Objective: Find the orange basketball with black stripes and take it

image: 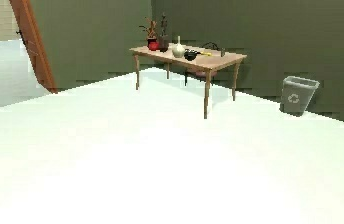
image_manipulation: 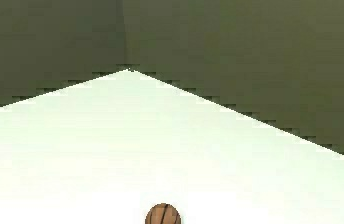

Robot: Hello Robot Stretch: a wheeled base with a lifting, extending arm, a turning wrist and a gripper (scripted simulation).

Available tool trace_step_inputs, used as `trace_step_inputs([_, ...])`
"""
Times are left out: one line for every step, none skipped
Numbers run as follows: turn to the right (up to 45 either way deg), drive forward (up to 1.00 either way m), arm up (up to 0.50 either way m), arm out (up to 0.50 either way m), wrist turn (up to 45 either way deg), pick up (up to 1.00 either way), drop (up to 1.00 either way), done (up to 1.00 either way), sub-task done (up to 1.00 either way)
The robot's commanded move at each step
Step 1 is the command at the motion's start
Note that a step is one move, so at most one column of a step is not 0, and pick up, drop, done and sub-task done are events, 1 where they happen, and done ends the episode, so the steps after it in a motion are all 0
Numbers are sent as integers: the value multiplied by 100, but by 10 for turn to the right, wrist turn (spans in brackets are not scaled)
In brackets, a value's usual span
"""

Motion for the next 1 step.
trace_step_inputs([0, 0, 0, 0, 450, 0, 0, 0, 0])
